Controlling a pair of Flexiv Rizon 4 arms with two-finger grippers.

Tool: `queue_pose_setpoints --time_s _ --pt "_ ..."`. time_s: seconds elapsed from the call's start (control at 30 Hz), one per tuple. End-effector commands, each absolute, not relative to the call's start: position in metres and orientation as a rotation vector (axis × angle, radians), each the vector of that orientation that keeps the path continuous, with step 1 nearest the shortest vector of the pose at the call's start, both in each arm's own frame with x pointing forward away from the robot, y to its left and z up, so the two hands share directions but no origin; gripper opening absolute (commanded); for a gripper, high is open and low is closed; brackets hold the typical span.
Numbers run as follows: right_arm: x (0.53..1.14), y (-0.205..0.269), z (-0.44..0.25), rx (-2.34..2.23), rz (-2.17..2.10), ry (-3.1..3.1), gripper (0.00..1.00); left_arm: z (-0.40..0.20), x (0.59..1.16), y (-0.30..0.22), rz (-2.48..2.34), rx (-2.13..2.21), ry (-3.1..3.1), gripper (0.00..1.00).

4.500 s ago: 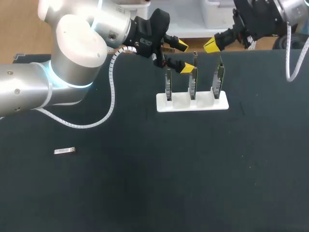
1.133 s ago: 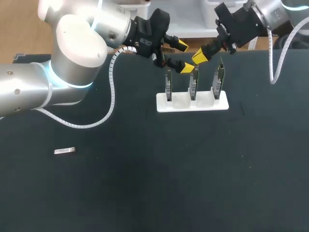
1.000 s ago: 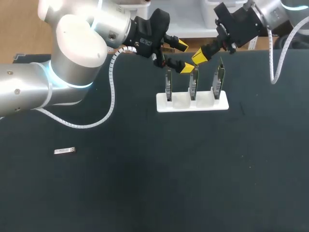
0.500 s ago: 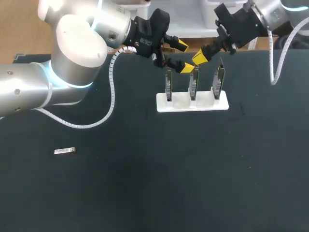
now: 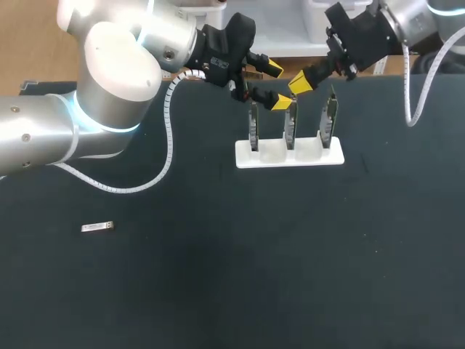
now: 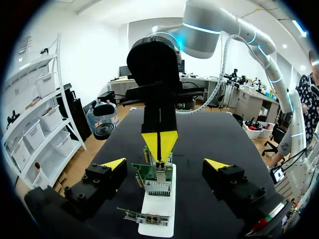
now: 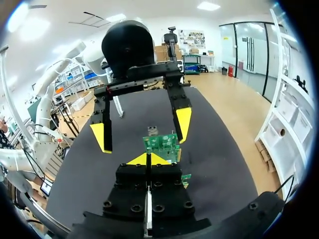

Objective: Pick up the optical module with the left hand, and insert it into the network port with the right hand.

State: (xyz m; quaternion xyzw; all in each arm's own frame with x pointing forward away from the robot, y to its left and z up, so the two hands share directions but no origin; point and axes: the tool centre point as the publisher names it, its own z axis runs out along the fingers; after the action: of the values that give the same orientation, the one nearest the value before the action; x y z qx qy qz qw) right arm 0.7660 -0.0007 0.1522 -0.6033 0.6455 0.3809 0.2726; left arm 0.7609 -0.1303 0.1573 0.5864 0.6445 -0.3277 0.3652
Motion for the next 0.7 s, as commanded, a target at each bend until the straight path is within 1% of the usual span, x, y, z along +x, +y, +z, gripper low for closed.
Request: queue_pose_setpoints --time_s 0.03,0.17,0.53,0.7 --pt "0.761 -0.006 0.162 -1.613 0.999 1.727 0.00 0.158 0.763 -0.131 -0.843 1.512 1.661 1.00" --pt "0.759 -0.015 0.172 -1.605 0.985 1.709 0.00 0.158 0.763 -0.131 -0.843 1.512 1.661 1.00" --pt "0.745 -0.078 0.176 -1.483 0.968 1.771 0.00 0.158 0.763 -0.131 -0.843 1.512 1.661 1.00" --pt "0.740 -0.094 0.175 -1.467 0.952 1.776 0.00 0.158 0.763 -0.131 -0.843 1.512 1.661 1.00"
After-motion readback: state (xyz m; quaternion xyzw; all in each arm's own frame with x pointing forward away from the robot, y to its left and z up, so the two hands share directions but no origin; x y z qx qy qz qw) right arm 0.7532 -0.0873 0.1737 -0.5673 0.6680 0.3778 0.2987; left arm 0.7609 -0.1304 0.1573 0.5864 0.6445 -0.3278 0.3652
